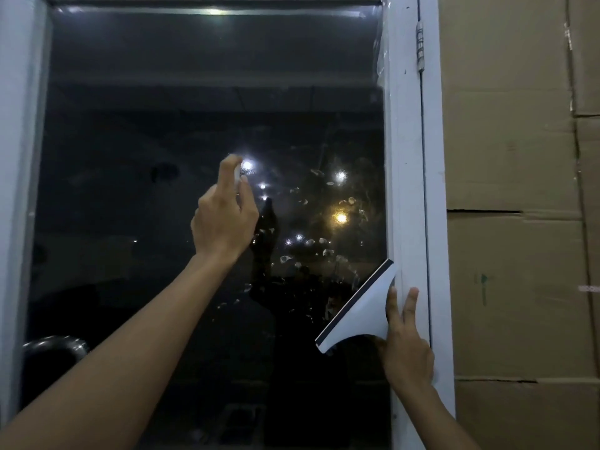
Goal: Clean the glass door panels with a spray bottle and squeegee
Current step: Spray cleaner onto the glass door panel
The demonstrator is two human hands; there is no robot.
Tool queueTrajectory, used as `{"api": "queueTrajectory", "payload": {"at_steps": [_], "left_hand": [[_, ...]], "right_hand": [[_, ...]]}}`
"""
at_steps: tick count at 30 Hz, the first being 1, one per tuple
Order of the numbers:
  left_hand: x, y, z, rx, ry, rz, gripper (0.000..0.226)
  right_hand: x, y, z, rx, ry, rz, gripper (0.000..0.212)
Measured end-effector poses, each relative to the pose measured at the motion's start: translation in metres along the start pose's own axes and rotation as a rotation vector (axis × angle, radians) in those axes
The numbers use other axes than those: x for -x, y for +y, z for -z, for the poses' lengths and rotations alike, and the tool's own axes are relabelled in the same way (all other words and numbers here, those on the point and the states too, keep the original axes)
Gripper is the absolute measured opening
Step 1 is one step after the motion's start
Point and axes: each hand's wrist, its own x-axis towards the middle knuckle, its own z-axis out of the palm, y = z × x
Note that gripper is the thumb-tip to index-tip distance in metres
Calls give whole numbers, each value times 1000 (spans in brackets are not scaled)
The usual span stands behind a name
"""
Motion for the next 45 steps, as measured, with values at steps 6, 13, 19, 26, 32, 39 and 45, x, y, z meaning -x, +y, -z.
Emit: {"api": "queueTrajectory", "payload": {"at_steps": [6, 13, 19, 26, 32, 39, 45], "left_hand": [[26, -45, 36, -124, 29, 125, 31], [73, -82, 66, -195, -25, 282, 38], [97, -89, 68, -190, -63, 356, 31], [91, -96, 73, -180, -70, 370, 22], [93, -93, 76, -153, -32, 370, 19], [79, -65, 60, -104, -32, 261, 29], [56, -27, 37, -104, -33, 130, 30]], "right_hand": [[11, -11, -9, -114, 29, 6, 104], [16, -23, -9, -77, 39, -61, 98], [17, -25, -7, -60, 17, -71, 94], [17, -23, -6, -51, -7, -70, 97], [17, -24, -3, -47, -29, -65, 97], [15, -16, -2, -15, -45, -43, 91], [17, 5, 2, 46, -77, -2, 98]]}}
